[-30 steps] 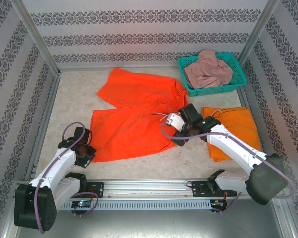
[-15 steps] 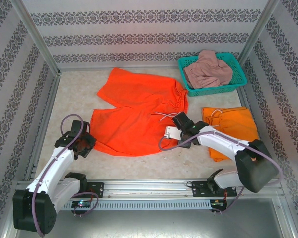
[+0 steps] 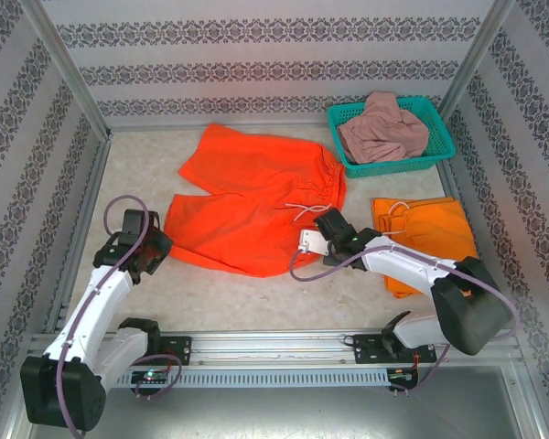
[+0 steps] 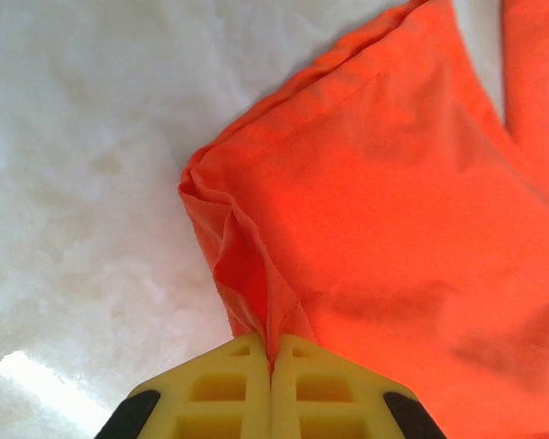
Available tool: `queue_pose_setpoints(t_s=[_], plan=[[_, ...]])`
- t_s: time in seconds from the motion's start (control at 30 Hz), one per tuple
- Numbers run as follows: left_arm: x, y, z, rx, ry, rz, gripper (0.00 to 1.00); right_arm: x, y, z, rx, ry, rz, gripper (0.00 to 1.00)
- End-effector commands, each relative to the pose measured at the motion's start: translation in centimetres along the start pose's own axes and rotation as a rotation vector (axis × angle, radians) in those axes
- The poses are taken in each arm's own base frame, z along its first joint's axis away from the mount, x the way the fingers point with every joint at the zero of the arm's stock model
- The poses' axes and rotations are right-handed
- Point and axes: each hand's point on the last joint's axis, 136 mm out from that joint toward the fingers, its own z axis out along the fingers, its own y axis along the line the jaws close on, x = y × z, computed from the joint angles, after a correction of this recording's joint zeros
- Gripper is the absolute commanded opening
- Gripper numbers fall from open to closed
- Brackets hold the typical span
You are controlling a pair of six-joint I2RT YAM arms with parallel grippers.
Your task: Fold and stack the shorts
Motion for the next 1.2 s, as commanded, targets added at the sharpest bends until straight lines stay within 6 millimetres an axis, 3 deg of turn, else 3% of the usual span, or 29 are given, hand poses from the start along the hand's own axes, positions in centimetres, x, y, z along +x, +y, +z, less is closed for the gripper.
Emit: queue_pose_setpoints(t_s=[0.0,0.17,0.27,0.4,0.5,0.57,0.67,0.7,0.77,0.8,0.9,0.97,1.07,1.17], plan=[[-1.5,-0.2,-0.9,-0.012,-0.05,0.041,0.0,-1.5,-1.8,-1.0,0.054,-0.053,0.039,0.0],[-2.8,-1.9,-0.1,0.008,-0.062,0.041,0.0,-3.9,-4.9,-1.8,0.085,-0.135,0.112,0.0],[-4.8,-4.2,0.8,0.024,-0.081,0.044,0.0,-6.1,-8.6,-2.0,0.119,-0.192,0.171,0.0],[-9.7,-9.3,1.8,0.045,-0.139,0.067,0.0,-10.3,-15.8,-1.9,0.202,-0.26,0.25,0.0],[-14.7,-13.7,1.0,0.071,-0.21,0.057,0.0,-14.8,-22.7,-4.1,0.295,-0.373,0.328,0.0],[-18.4,-16.6,-0.8,0.106,-0.273,0.037,0.0,-17.5,-27.1,-6.3,0.36,-0.447,0.374,0.0],[-23.8,-20.8,-5.9,0.184,-0.382,0.006,0.0,-20.8,-33.6,-12.1,0.477,-0.611,0.491,0.0],[-25.9,-22.6,-9.3,0.235,-0.442,-0.002,0.0,-21.5,-35.3,-14.6,0.51,-0.676,0.531,0.0],[-28.2,-24.0,-14.5,0.273,-0.537,0.011,0.0,-22.3,-37.9,-20.2,0.577,-0.809,0.568,0.0],[-29.5,-24.8,-18.6,0.307,-0.614,0.016,0.0,-22.4,-38.8,-23.2,0.607,-0.879,0.579,0.0],[-30.4,-24.9,-27.2,0.361,-0.766,0.048,0.0,-21.8,-39.6,-30.0,0.664,-1.009,0.555,0.0],[-29.8,-24.2,-30.4,0.384,-0.809,0.058,0.0,-21.1,-38.9,-31.5,0.67,-1.025,0.5,0.0],[-27.5,-22.5,-31.5,0.416,-0.798,0.073,0.0,-19.2,-37.1,-28.9,0.655,-0.967,0.416,0.0],[-24.4,-19.4,-29.5,0.467,-0.803,0.052,0.0,-17.9,-32.8,-23.9,0.584,-0.89,0.299,0.0]])
